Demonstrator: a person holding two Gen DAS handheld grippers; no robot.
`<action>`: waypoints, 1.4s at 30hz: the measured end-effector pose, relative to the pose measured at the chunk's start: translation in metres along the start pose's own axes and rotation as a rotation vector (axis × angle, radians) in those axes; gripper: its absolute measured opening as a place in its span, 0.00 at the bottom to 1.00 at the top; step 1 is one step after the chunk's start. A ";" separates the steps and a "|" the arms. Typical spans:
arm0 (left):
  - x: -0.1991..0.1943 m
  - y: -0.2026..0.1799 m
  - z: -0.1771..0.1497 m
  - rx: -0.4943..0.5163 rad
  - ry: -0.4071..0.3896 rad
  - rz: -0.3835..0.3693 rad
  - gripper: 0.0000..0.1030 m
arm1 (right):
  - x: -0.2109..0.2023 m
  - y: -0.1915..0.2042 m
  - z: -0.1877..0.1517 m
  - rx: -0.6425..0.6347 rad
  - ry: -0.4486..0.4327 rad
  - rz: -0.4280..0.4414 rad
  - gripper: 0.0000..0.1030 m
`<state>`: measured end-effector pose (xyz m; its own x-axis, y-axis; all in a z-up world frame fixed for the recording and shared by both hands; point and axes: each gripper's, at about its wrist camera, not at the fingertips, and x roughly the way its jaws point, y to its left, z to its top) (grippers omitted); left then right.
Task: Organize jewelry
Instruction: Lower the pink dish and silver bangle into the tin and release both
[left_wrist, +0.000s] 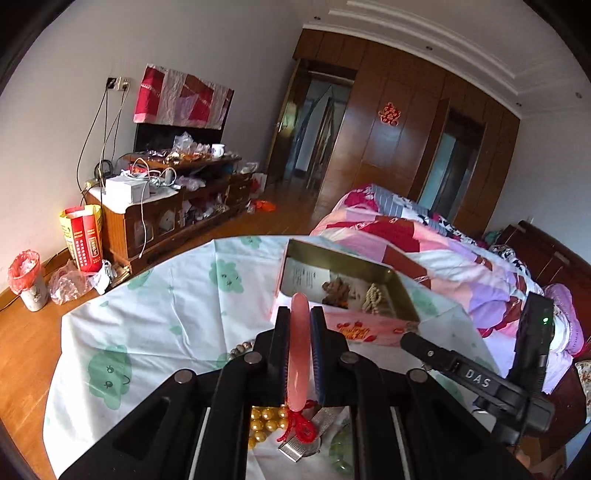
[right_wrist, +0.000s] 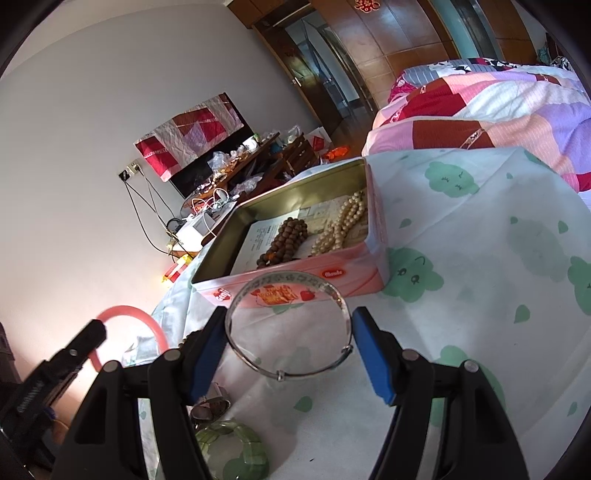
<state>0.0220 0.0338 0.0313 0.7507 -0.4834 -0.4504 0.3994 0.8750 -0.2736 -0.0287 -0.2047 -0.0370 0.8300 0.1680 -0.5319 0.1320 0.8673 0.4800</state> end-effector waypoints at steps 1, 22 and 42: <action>-0.002 0.000 0.002 0.000 -0.008 -0.004 0.09 | -0.001 0.000 0.000 -0.002 -0.005 -0.001 0.68; 0.039 -0.034 0.050 0.081 -0.057 -0.133 0.09 | -0.010 0.029 0.049 -0.197 -0.152 -0.096 0.68; 0.183 -0.031 0.053 0.143 0.158 -0.025 0.10 | 0.091 0.011 0.075 -0.219 -0.024 -0.197 0.68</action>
<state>0.1750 -0.0805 0.0023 0.6523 -0.4931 -0.5757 0.4960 0.8520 -0.1677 0.0893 -0.2153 -0.0279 0.8129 -0.0230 -0.5820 0.1744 0.9629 0.2057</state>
